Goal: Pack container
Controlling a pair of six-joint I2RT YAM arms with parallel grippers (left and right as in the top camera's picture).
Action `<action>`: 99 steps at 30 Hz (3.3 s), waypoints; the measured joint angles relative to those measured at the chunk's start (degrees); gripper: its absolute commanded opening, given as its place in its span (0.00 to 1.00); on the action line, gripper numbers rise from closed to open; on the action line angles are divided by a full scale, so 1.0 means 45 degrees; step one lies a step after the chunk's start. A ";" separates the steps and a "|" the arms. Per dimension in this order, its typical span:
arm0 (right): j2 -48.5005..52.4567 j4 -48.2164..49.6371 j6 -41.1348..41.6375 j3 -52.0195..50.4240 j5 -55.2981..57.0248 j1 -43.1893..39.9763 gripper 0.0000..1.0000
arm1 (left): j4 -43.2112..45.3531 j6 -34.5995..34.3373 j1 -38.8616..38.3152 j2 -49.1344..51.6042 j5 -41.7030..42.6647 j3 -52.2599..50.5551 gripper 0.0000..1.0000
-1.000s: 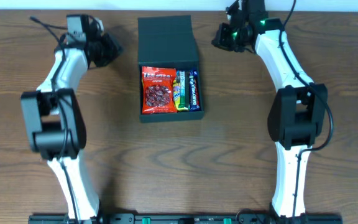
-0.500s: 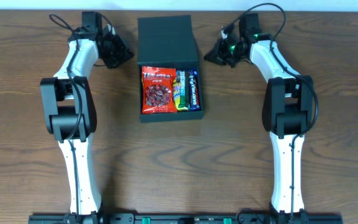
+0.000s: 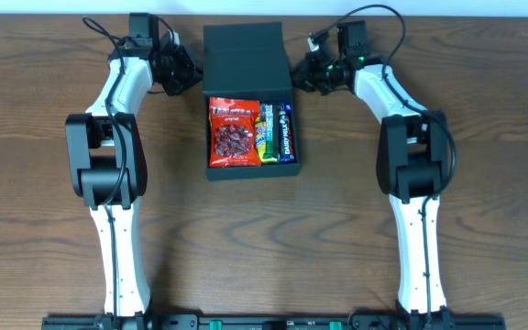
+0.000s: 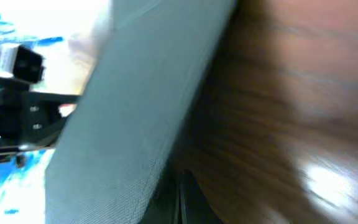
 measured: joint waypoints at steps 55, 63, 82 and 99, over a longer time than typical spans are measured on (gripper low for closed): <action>-0.3891 -1.0472 -0.7164 0.2555 0.0539 0.0253 0.01 | -0.7820 1.0448 0.0136 -0.3789 0.1044 0.1350 0.06; -0.4634 -1.0924 -0.7538 0.2555 0.2297 0.0321 0.01 | -0.7941 1.0778 0.0136 -0.4828 -0.0282 0.1350 0.06; -0.6475 -1.3901 -0.8121 0.2555 0.5761 0.0325 0.02 | -1.1079 1.1434 0.0136 -0.5829 -0.1175 0.1350 0.06; -1.3012 -1.4906 -0.7611 -0.1268 0.9262 0.3954 0.02 | -0.8490 1.1171 0.0112 -1.4115 -0.0782 -0.7023 0.06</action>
